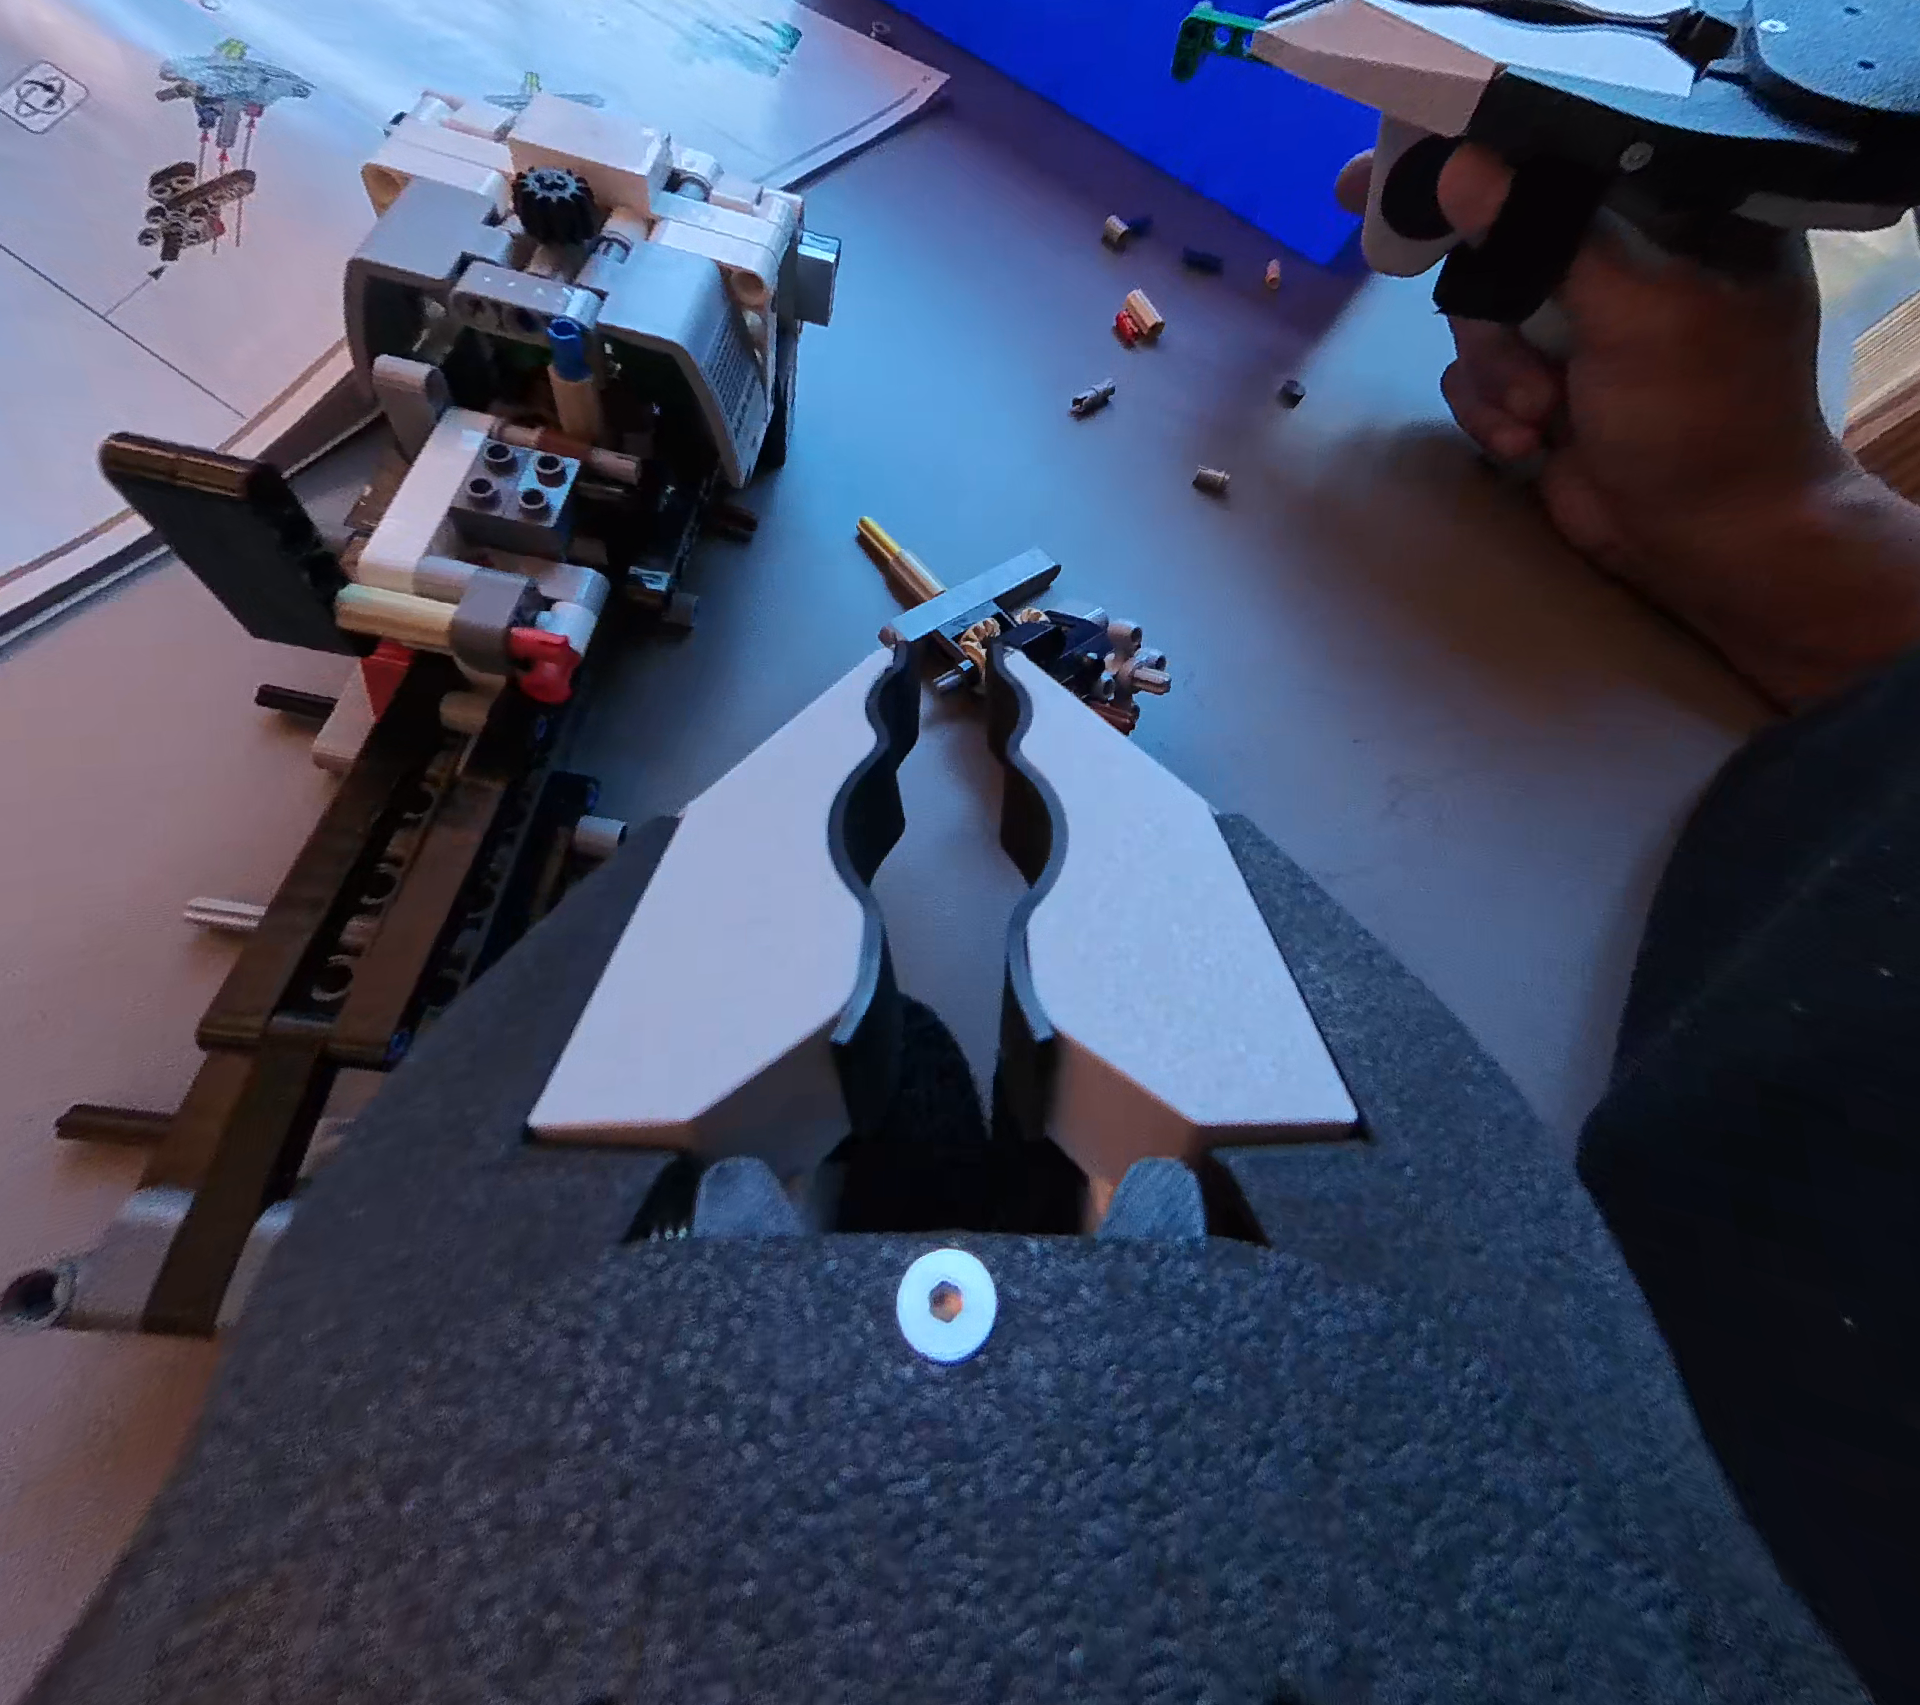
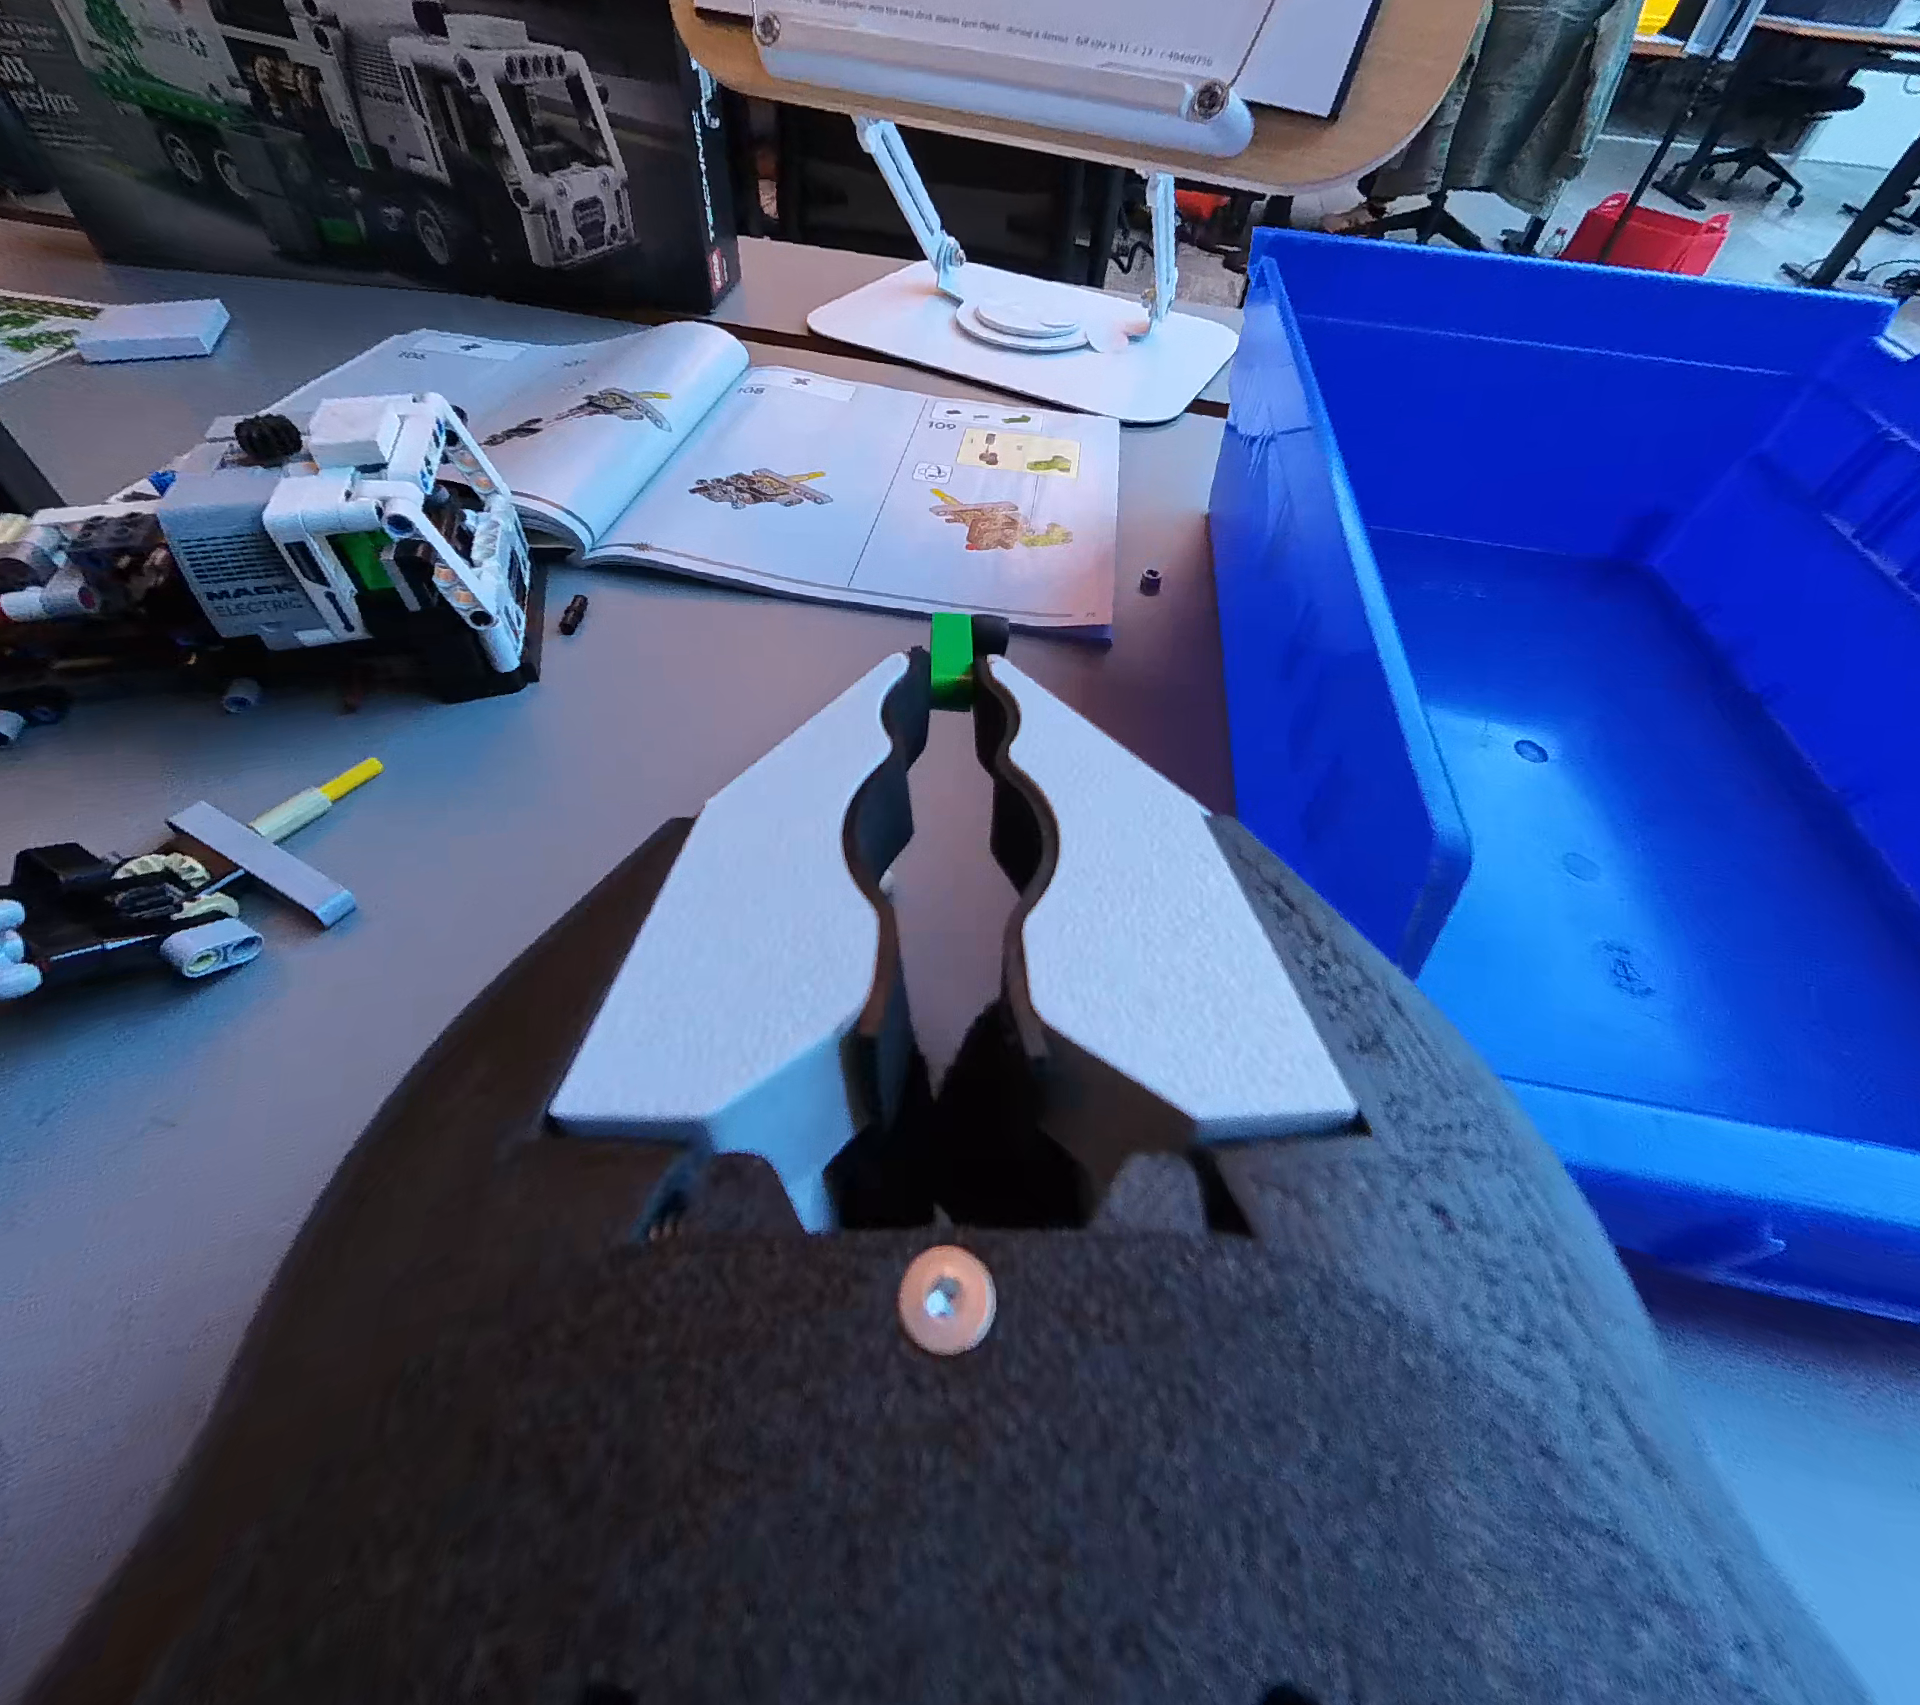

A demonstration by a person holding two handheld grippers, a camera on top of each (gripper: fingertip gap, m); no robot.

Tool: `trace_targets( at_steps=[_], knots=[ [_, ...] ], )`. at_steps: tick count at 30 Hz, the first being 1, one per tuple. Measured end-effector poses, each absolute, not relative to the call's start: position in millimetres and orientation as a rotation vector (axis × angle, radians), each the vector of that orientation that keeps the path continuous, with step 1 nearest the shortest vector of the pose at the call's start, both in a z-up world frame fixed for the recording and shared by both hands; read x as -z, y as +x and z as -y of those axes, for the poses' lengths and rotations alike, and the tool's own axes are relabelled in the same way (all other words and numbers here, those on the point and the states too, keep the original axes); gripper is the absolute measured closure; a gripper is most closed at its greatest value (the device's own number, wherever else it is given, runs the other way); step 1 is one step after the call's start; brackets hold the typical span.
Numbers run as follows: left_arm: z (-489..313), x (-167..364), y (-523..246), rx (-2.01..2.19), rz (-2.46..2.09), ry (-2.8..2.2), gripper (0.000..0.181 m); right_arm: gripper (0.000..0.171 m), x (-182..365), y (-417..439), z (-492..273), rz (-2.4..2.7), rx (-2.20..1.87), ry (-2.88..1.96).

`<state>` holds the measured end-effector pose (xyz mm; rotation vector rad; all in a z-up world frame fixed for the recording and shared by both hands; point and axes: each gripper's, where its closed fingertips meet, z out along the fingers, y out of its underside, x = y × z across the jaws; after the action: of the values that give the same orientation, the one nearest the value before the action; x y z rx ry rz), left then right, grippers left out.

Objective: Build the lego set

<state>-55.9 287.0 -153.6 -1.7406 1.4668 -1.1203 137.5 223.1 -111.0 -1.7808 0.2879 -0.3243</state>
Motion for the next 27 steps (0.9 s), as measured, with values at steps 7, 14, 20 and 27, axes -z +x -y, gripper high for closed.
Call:
trace_targets(
  at_steps=[7, 14, 20, 27],
  knots=[
    [-288.0, 154.3, -55.5, 1.107, -1.464, -1.745, 0.171, 0.164, 111.2, 135.0, -224.3, -0.271, 0.317, -1.785],
    [-288.3, 151.3, -55.9, 1.101, -1.454, -1.722, 0.171, 0.164, 108.0, 135.4, -224.0, -0.281, 0.278, -1.76],
    [-285.0, 145.7, -56.4, 1.116, -1.459, -1.671, 0.168, 0.164, 97.7, 126.1, -224.8, -0.264, 0.159, -1.682],
    [-285.7, 113.9, -45.1, 1.119, -1.44, -1.444, 0.166, 0.164, 67.1, 100.8, -222.4, -0.377, -0.402, -1.463]
  ],
)
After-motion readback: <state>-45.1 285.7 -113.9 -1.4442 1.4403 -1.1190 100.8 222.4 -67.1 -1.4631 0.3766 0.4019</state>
